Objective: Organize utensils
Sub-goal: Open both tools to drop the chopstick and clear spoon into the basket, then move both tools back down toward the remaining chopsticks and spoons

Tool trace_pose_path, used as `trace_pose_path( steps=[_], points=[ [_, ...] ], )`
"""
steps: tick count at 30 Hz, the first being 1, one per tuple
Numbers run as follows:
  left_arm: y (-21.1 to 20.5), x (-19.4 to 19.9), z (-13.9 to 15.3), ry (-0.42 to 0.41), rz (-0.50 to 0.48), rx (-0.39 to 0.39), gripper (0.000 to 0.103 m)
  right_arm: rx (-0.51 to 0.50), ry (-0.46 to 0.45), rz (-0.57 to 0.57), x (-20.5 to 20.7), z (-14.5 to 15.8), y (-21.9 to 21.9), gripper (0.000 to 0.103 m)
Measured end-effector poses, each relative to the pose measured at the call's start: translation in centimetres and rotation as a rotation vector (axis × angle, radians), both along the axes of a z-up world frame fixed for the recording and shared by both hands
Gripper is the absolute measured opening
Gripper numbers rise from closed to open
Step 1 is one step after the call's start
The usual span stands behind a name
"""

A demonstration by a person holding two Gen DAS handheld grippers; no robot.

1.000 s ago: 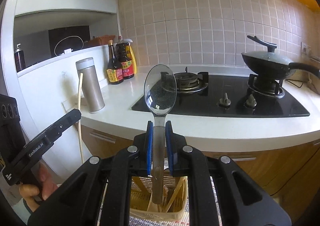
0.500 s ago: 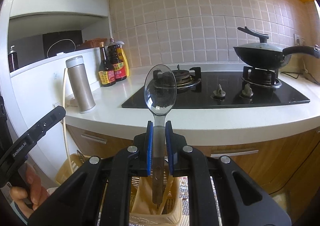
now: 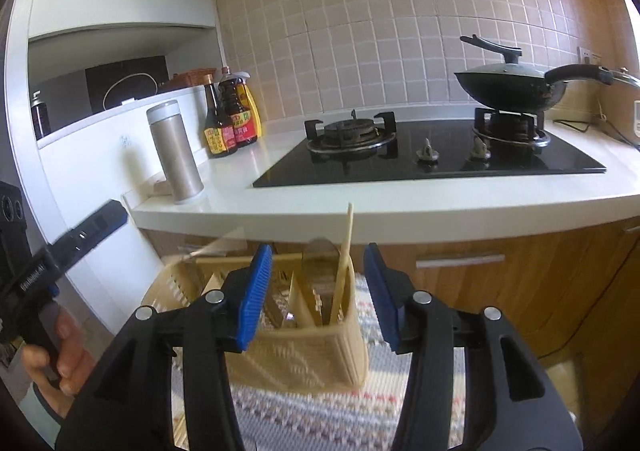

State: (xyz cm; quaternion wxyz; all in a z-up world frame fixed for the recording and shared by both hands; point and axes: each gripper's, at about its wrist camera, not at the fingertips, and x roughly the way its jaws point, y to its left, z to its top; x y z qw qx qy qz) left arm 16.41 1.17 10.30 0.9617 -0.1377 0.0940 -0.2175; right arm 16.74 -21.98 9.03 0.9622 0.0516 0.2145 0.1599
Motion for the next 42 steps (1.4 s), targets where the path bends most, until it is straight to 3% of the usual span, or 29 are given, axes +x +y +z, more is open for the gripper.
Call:
trace_pose_path(
  steps=[10,15,23,30,35,42],
  points=[
    [4.2,-3.5,1.0,0.027,0.022,-0.079,0.044,-0.005,0.052,0.033,-4.2,0.6,-0.5,0.045],
    [5.0,-4.8,1.2,0.058,0.014,-0.055,0.044,-0.045,0.108,0.062,-5.5,0.2,0.0,0.045],
    [4.3,-6.1,-2.4,0.291,-0.062,0.075,0.044,-0.133,0.341,0.105,-6.8,-2.8,1.7,0.045],
    [2.7,-5.9,-8.8,0.588,-0.146,0.225,0.041,-0.149,0.651,0.133,-6.4,-9.0,3.7,0.044],
    [1.2,-5.3,-12.7,0.728,-0.185,0.314,0.030,-0.212,0.719,0.154,-7.0,-11.3,5.1,0.034],
    [-1.4,-5.5,-15.0,0.742,-0.153,0.455,0.026,-0.266,0.718,0.162,-7.9,-12.2,6.6,0.033]
  ],
)
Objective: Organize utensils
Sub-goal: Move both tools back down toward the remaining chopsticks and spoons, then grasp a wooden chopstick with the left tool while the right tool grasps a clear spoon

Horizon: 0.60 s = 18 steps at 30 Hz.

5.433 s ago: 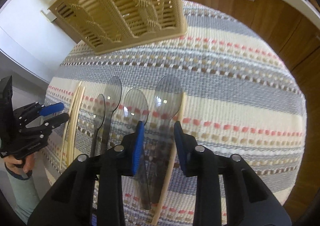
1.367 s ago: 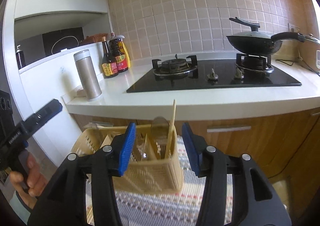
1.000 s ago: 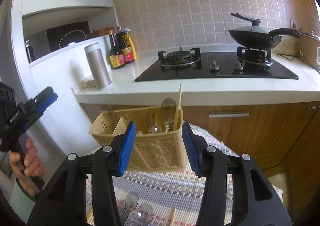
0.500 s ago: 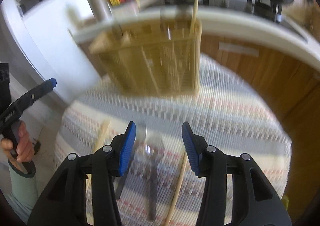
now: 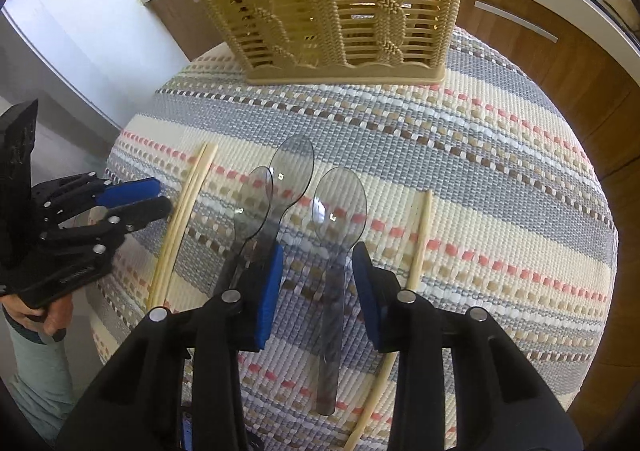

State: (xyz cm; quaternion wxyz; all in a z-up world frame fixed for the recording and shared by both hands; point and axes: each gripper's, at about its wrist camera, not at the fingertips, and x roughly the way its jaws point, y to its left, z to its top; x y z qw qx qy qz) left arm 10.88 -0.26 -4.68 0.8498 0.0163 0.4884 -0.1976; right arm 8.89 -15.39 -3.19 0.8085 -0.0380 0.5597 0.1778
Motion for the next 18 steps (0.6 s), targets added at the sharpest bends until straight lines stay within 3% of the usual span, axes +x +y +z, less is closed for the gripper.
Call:
trace_pose_path(
  steps=[4,14,18],
  points=[
    [-0.9,0.1,-0.4,-0.013,0.000,0.081,0.028,-0.023,-0.008,-0.002,-0.2,-0.3,0.1,0.033],
    [-0.3,0.1,-0.3,0.025,-0.011,0.077,0.021,-0.040,0.017,0.002,-0.1,-1.6,0.1,0.033],
    [-1.4,0.5,-0.1,0.029,-0.010,0.132,0.023,-0.050,0.040,0.001,0.4,-2.2,0.4,0.033]
  ],
)
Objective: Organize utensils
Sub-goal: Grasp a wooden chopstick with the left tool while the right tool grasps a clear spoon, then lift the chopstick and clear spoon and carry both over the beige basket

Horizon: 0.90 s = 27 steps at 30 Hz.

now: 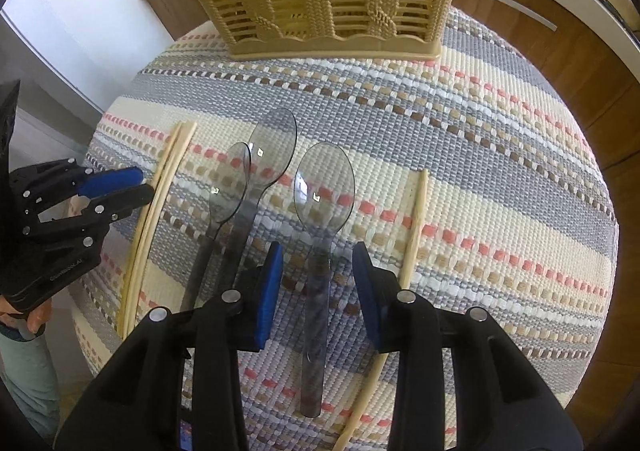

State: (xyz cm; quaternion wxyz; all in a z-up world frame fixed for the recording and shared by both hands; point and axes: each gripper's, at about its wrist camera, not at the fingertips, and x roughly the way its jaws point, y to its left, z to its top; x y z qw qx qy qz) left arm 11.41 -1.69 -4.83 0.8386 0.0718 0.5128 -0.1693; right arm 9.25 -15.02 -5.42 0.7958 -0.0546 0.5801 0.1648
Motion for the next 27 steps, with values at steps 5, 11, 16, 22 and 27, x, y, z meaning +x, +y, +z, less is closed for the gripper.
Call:
trace_pose_path(
  steps=[5,11,16,22,27],
  points=[
    [-0.8,0.6,0.1,0.006,-0.010,0.038,0.019,-0.014,0.022,0.006,0.8,-0.4,0.8,0.033],
    [0.3,0.2,0.1,0.032,-0.024,0.037,0.012,-0.056,0.018,0.027,1.4,-0.4,1.5,0.031],
    [-0.9,0.5,0.0,0.042,-0.050,0.095,0.014,-0.137,0.010,0.071,1.1,-0.7,3.4,0.013],
    [-2.2,0.6,0.0,0.042,-0.056,0.130,0.007,-0.119,0.011,0.078,1.0,-0.7,3.9,0.010],
    [-2.0,-0.2,0.7,-0.001,-0.017,0.057,0.003,-0.061,-0.032,0.066,0.3,0.7,2.5,0.010]
  ],
)
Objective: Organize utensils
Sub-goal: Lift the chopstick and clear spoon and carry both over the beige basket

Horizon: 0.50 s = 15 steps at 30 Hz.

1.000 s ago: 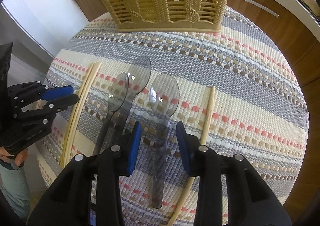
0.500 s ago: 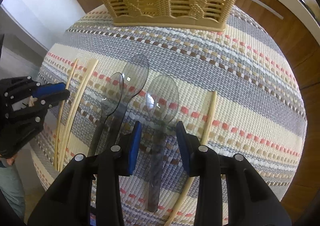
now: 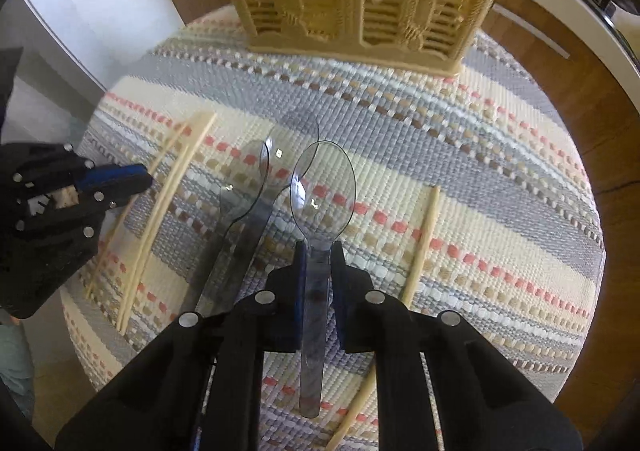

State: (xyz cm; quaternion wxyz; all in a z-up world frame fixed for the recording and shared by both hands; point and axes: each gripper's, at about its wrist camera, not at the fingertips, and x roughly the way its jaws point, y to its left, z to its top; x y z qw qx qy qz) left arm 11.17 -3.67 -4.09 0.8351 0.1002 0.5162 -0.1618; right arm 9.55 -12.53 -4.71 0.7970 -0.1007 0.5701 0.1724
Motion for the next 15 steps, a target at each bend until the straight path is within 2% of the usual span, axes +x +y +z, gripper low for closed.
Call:
trace_pose_path(
  steps=[2,7,15],
  points=[
    [0.5,-0.5,1.0,-0.034,0.018,-0.034,0.003,0.028,-0.027,-0.001,-0.5,1.0,-1.0,0.010],
    [1.5,-2.0,5.7,-0.203,0.033,-0.151,0.003,0.117,-0.153,0.013,-2.0,5.3,-2.8,0.010],
    [2.3,-2.8,15.8,-0.521,0.069,-0.331,0.003,0.212,-0.398,0.032,-2.1,13.5,-3.4,0.010]
  ],
)
